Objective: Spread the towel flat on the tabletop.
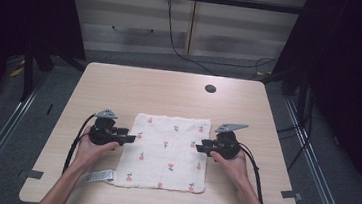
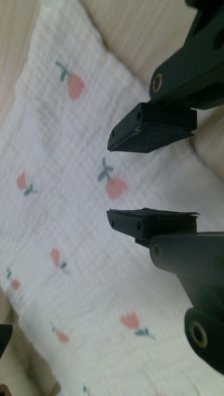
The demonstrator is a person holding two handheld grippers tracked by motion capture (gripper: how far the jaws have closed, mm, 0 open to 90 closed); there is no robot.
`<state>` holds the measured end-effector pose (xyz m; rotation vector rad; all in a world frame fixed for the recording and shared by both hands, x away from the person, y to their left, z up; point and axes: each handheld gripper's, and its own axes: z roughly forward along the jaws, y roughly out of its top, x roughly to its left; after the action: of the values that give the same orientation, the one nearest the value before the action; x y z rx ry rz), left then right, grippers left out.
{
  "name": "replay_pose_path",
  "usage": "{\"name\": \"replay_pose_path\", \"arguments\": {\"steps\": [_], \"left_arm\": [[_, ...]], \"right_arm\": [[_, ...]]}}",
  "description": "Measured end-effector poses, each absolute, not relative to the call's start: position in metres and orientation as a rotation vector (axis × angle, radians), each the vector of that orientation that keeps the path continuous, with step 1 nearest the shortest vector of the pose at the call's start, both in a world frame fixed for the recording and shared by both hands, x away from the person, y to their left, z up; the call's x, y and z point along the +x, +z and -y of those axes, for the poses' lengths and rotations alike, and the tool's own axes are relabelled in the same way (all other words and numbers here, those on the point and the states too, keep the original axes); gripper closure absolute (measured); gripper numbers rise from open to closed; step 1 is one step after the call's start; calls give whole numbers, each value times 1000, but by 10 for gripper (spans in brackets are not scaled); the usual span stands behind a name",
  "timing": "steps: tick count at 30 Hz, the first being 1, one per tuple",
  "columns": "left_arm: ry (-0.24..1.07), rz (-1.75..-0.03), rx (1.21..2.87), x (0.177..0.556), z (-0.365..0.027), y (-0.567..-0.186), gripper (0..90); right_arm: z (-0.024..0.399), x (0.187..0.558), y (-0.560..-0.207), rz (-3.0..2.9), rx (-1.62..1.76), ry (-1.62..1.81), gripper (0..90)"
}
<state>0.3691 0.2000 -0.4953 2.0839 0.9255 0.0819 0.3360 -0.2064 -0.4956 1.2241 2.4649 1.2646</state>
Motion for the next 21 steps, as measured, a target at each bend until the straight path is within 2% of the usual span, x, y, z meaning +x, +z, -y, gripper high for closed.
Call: {"name": "replay_pose_path", "arguments": {"steps": [2,4,7,9,16,21], "left_arm": [[102,-902,2147,370,-193,-499,507],[131,-884,2143,369,-191,-502,528],[189,-865,2143,364,-192,-504,616],[216,-833,2142,359,-193,-506,665],[217,-809,2174,347,-194,-504,658],[161,-853,2151,337,-200,-503,776]], "right_arm": [[207,338,-500,-2481,1220,1248,602],[204,337,-503,-2493,1197,1184,603],[201,335,-504,-2494,1158,1154,683],[199,333,-504,-2491,1140,1136,705],[200,329,-505,-2499,1135,1161,786],[203,326,-506,-2523,1142,1197,824]]}}
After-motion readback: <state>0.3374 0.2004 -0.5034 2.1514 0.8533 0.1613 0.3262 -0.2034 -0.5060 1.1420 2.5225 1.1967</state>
